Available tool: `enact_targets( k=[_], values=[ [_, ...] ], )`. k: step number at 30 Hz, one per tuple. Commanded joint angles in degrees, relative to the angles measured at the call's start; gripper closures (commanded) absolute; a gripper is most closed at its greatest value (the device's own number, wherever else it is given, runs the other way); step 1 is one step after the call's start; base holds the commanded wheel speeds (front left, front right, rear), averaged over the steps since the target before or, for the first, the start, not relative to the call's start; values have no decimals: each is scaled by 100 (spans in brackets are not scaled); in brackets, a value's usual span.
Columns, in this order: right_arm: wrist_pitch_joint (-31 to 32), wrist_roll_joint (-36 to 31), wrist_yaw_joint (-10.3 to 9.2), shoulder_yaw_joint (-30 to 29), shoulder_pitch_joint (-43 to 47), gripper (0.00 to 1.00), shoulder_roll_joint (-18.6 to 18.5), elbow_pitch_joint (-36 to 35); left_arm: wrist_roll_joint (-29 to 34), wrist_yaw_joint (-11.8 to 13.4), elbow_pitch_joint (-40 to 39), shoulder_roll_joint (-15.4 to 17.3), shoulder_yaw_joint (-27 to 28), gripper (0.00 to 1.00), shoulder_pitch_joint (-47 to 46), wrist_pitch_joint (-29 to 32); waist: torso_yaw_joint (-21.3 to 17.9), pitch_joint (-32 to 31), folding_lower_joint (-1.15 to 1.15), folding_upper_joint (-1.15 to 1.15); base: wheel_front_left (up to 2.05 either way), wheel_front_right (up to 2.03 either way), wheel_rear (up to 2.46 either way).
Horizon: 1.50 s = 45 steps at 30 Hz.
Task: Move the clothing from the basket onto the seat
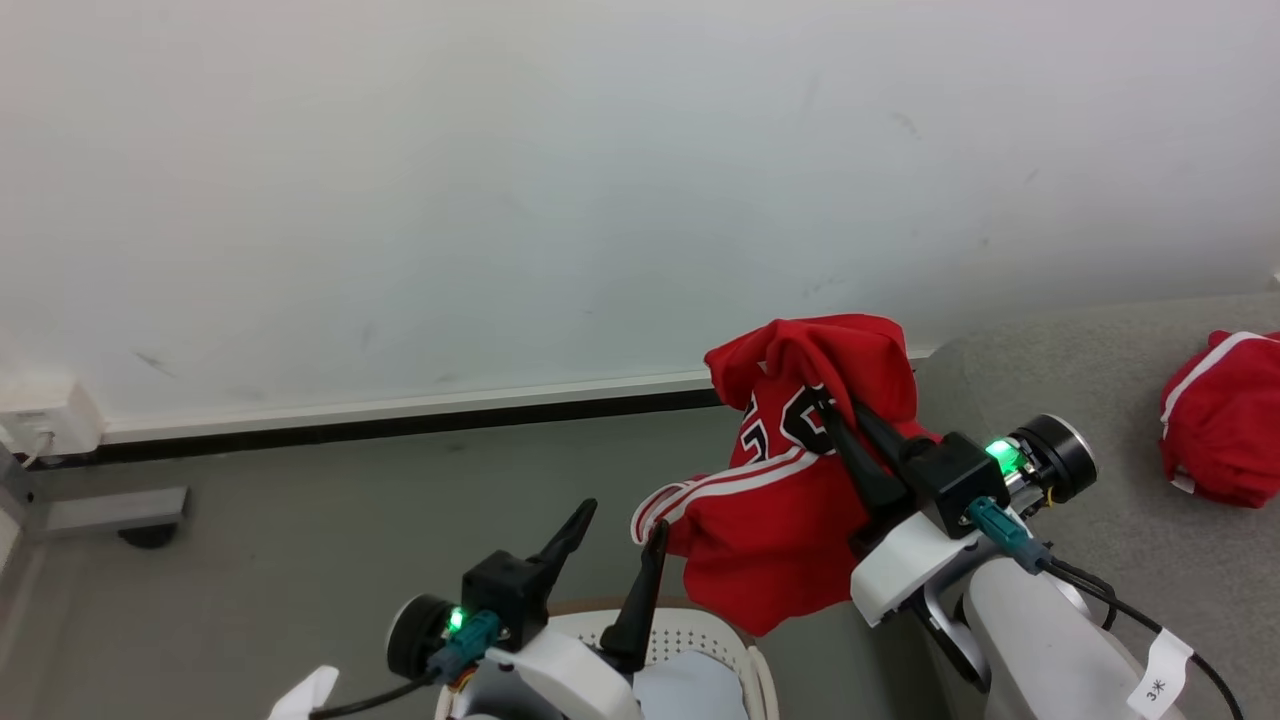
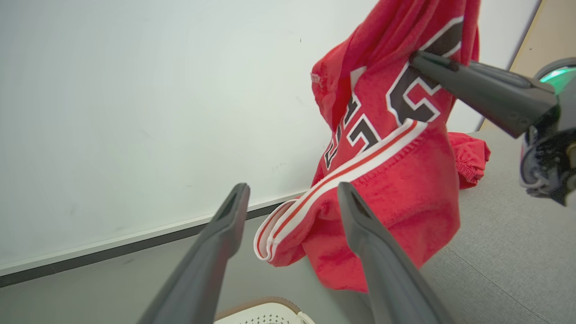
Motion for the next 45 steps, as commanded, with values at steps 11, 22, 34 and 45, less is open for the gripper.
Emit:
enact_targets(
  k=[11,22,34,45],
  values=[
    [4,-194,-13,-160,-148,100,-162,-112,-49,-7,33,-91,-113,0,-141,-166,-969,223,0,0,0,0,0],
    [2,-9,-13,-405,-82,100,-581,-467,134,-36,-3,-156,-388,0,-434,-224,-2025,763,0,0,0,0,0],
    [2,378,-13,-1591,-1130,100,-1351,-915,641,-137,-158,-77,-699,0,-1378,22,-1642,2300,0,0,0,0,0],
    [4,689,-13,-3231,-2970,100,-2540,449,763,-125,-169,-127,-736,0,-2029,-39,-867,3519,0,0,0,0,0]
  ],
)
